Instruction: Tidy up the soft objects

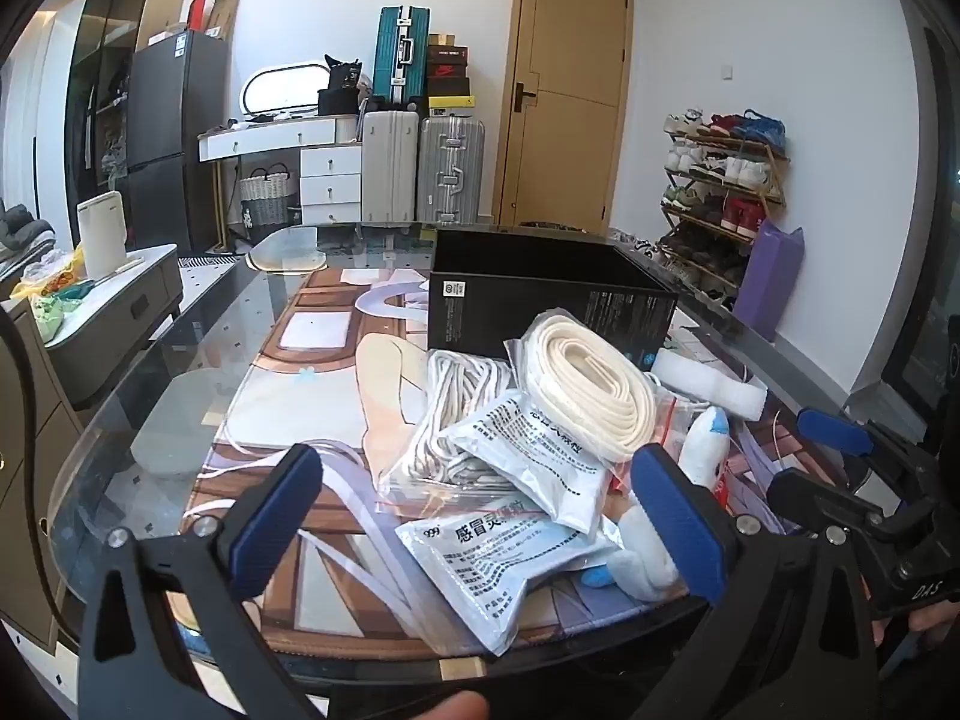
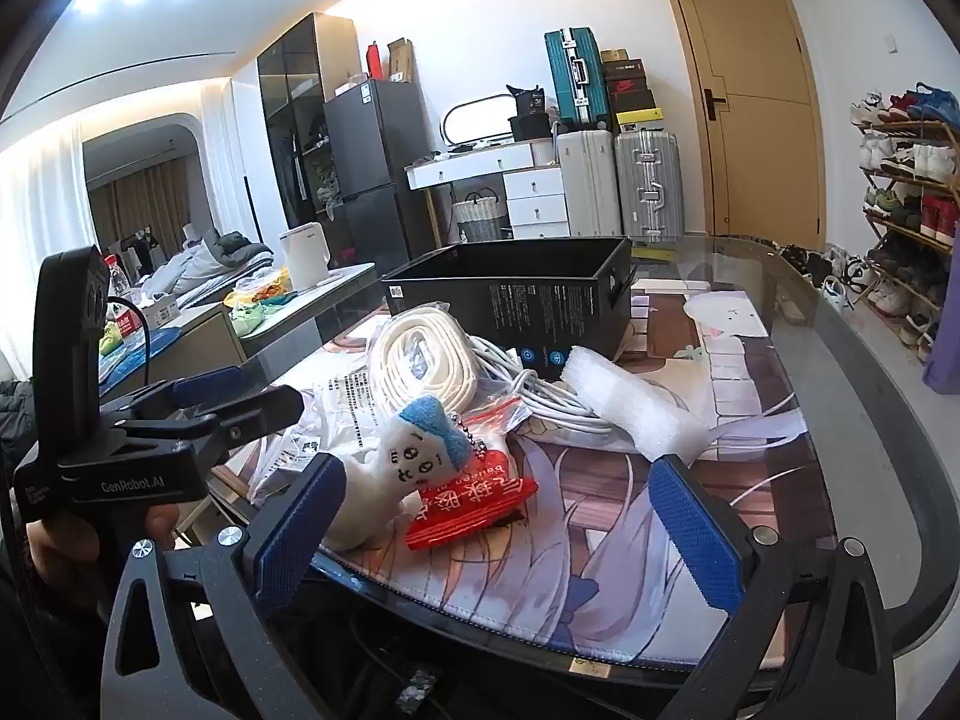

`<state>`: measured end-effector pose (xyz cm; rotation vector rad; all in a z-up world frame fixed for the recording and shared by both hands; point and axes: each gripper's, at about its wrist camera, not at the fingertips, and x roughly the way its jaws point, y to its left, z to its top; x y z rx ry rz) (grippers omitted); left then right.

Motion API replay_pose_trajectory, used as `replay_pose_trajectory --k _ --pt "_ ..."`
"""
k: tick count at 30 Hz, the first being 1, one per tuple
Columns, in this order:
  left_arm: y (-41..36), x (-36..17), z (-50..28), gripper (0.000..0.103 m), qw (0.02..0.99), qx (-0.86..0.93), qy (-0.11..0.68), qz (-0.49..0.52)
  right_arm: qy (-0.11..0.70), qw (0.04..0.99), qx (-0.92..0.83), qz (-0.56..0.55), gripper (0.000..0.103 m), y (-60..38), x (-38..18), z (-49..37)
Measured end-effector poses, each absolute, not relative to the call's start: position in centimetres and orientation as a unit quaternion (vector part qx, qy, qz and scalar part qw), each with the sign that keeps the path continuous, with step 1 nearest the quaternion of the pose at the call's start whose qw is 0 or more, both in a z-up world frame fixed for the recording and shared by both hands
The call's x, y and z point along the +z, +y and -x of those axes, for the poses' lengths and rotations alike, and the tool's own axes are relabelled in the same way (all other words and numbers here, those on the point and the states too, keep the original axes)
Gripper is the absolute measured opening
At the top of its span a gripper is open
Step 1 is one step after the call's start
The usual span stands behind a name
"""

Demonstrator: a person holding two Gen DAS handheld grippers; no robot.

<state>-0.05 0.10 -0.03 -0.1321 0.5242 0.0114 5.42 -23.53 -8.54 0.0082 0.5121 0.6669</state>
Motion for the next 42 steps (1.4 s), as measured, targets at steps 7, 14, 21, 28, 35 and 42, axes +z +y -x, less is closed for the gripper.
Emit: replay_pose_trajectory --k 7,14,21,28,35,42 --pt "-0.2 0.0 -0.3 0.103 0.964 0.004 0.262 0.05 0.249 0.913 0.324 -0.004 0.103 -23.5 -8.6 -5.4" --pt "0.1 -0.1 0.0 0.103 0.964 0.007 0.26 0.052 0.254 0.91 0.327 -0.002 0.103 -23.2 -9.1 -5.7" --pt "0.4 0.1 0.2 0.103 0.965 0.01 0.254 0.057 0.253 0.91 0.329 0.005 0.103 -22.9 -9.2 -5.4" --pt "0.5 -0.1 0.1 0.103 0.965 0.01 0.255 0.059 0.258 0.909 0.328 0.013 0.103 -22.6 -9.4 -5.3" --pt "0.7 0.0 -0.1 0.103 0.965 0.01 0.255 0.064 0.253 0.909 0.331 0.015 0.103 -22.6 -9.0 -5.0" --pt "0.6 0.1 0.0 0.103 0.966 0.009 0.252 0.056 0.253 0.907 0.337 0.018 0.103 -22.4 -8.8 -4.9"
